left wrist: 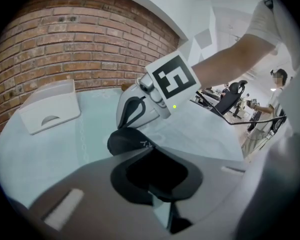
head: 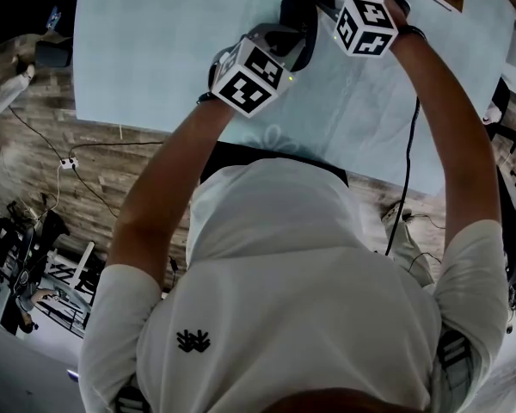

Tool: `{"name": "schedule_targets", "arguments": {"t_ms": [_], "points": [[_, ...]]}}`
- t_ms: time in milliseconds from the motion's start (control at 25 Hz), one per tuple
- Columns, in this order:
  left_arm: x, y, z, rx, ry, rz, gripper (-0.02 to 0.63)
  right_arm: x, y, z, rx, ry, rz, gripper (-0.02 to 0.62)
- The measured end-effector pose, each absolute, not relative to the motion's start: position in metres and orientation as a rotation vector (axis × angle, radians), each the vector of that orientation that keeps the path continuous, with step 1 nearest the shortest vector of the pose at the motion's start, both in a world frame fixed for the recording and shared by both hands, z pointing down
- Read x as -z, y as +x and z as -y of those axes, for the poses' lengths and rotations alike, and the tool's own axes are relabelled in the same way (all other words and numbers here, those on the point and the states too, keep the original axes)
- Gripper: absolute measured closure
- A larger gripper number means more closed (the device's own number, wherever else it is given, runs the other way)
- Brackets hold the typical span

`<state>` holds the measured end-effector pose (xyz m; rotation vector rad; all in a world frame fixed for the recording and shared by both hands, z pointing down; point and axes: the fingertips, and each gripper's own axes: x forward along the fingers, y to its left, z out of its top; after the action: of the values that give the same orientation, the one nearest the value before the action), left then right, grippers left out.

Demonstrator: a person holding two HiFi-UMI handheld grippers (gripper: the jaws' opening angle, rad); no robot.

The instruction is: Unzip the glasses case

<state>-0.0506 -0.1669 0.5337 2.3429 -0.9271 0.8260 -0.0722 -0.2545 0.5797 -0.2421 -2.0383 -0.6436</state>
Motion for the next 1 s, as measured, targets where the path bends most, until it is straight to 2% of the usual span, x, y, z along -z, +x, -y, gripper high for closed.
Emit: {"name": "schedule_targets", "arguments": {"t_ms": [520,1000], "points": [[-0.529,-0.046,0.171,-0.829,2.350,1.050,0.548,-0.584,-0.026,0.252,0.495,-0.020,2.104,0.575],[-0.514,-0.071,0.156,-0.809,2.246,1.298,0.548,-0.550,0.066,0.169,0.047,0.384,2.316,0.575]]}}
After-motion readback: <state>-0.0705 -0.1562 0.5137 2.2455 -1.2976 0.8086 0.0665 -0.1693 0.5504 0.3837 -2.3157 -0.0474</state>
